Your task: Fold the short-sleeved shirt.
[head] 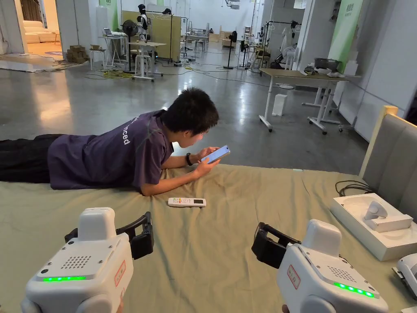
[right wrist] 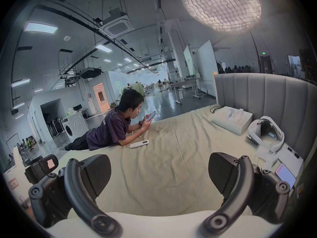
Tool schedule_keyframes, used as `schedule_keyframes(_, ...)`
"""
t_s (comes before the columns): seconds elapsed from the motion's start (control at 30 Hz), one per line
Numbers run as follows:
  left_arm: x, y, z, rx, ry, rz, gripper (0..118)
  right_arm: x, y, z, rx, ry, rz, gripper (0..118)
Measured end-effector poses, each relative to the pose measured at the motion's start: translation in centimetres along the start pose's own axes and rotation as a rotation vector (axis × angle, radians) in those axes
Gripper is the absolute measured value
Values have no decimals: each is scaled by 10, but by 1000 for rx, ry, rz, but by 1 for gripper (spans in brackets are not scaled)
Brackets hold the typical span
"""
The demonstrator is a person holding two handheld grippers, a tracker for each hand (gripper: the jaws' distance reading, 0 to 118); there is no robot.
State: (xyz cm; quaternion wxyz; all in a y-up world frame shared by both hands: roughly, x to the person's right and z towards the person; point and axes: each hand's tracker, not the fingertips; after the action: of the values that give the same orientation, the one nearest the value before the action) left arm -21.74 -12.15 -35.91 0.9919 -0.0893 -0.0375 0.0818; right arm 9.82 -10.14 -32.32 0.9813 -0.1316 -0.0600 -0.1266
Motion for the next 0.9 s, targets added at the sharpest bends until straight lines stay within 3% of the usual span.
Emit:
schedule_keyframes(0.27, -1, -1, 3, -6, -13, 1, 93, -6, -5, -7, -19, -147, 51, 114)
schedule_keyframes(0.53, 5, -2, 4, -10, 1, -68, 93, -15, -11, -10, -15, -219, 112, 114)
schedule_keyframes(0.9, 10, -4, 3, -27, -21, -101, 93, -26, -17, -3, 28, -188, 162, 114)
